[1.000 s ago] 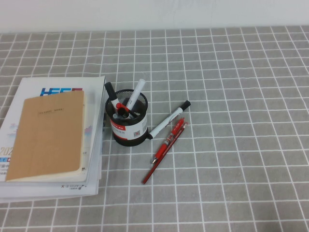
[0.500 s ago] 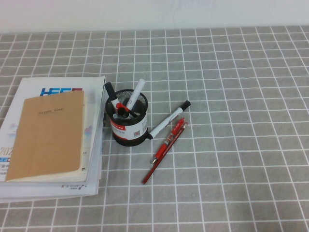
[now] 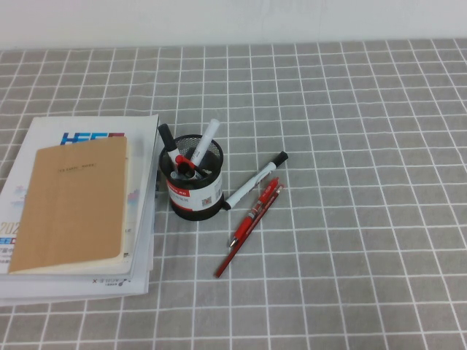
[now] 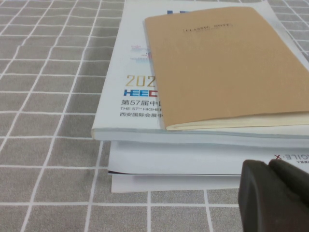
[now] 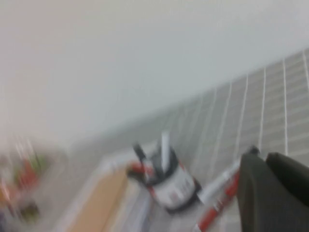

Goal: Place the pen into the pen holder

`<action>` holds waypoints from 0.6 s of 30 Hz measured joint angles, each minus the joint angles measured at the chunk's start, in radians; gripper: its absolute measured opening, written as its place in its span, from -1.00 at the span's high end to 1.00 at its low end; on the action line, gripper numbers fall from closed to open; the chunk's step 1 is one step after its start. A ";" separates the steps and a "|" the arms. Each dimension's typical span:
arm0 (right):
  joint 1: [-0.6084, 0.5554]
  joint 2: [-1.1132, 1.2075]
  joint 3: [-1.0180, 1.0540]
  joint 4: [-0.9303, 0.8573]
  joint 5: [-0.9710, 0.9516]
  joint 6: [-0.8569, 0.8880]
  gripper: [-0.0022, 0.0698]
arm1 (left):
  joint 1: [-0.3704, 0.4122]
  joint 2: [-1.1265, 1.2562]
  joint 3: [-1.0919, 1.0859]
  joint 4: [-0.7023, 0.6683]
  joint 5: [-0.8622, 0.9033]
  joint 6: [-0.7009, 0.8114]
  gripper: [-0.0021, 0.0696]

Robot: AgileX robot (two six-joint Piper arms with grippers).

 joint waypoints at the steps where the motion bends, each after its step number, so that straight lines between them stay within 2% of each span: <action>1: 0.000 0.047 -0.049 -0.036 0.032 -0.008 0.97 | 0.000 0.000 0.000 0.000 0.000 0.000 0.96; 9: 0.000 0.548 -0.428 -0.358 0.404 0.009 0.97 | 0.000 0.000 0.000 0.000 0.000 0.000 0.96; 18: 0.042 0.997 -0.716 -0.754 0.643 0.250 0.97 | 0.000 0.000 0.000 0.000 0.000 0.000 0.96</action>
